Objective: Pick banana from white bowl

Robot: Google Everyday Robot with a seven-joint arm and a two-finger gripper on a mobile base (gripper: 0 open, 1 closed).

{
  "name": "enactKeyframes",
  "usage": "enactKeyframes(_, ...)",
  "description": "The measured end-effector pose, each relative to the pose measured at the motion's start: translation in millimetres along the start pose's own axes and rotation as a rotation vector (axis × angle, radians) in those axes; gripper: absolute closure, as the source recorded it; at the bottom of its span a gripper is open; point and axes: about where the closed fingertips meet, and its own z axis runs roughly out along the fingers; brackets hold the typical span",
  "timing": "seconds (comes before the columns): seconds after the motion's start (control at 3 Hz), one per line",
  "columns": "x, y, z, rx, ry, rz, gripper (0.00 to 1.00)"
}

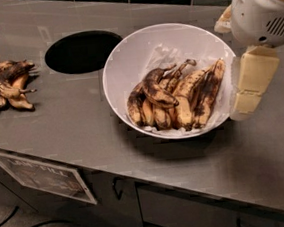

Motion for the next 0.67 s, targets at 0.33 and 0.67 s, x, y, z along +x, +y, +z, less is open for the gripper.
enactKeyframes(0.33, -8, -3, 2, -0.001, 0.003, 0.002, 0.00)
enactKeyframes(0.67, -22, -10, 9, -0.037, 0.055, 0.052, 0.00)
